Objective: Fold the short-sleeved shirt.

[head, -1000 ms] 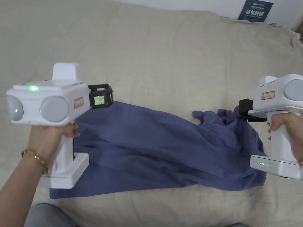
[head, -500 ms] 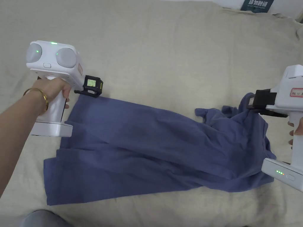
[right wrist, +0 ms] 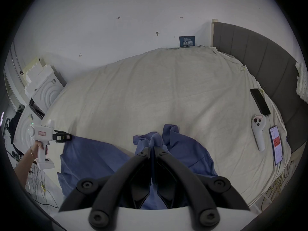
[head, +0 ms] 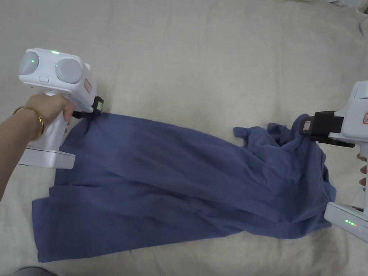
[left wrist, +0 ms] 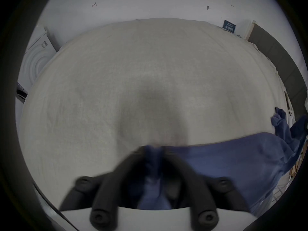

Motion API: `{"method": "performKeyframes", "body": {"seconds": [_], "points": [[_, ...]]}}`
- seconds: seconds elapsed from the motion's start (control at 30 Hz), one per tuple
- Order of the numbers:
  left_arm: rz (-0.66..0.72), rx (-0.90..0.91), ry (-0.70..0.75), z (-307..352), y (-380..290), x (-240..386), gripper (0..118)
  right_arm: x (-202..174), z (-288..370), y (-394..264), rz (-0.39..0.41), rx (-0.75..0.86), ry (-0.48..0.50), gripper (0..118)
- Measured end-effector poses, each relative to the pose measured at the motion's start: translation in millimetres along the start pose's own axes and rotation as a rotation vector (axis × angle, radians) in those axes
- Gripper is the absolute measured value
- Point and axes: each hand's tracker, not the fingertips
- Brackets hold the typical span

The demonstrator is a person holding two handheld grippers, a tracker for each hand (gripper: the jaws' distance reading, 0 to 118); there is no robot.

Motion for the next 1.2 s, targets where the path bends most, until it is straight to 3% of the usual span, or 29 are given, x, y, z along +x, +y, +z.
{"method": "performKeyframes", "body": {"seconds": [0.1, 0.33, 0.63, 0.8, 1.03, 1.2], "points": [[0.052, 0.011, -0.029, 12.7, -2.1, -2.4, 0, -1.9, 0.4, -0.1, -0.003, 0.002, -0.004, 3], [0.215, 0.289, -0.132, 88.1, -12.1, -30.1, 0, -4.8, 33.6, 7.9, -0.039, 0.068, -0.014, 3], [0.302, 0.599, -0.036, 197.2, -42.0, -64.9, 0, -4.0, 113.7, 22.0, -0.12, 0.249, -0.05, 2], [0.346, 0.677, -0.024, 239.6, -58.5, -81.1, 0, -6.0, 151.0, 25.6, -0.144, 0.306, -0.044, 2], [0.277, 0.789, 0.07, 296.9, -51.9, -78.9, 0, -35.4, 200.2, 51.4, -0.098, 0.412, -0.054, 2], [0.279, 0.854, 0.119, 338.6, -7.4, -77.3, 0, -72.2, 235.5, 108.2, 0.014, 0.507, -0.109, 2]]}}
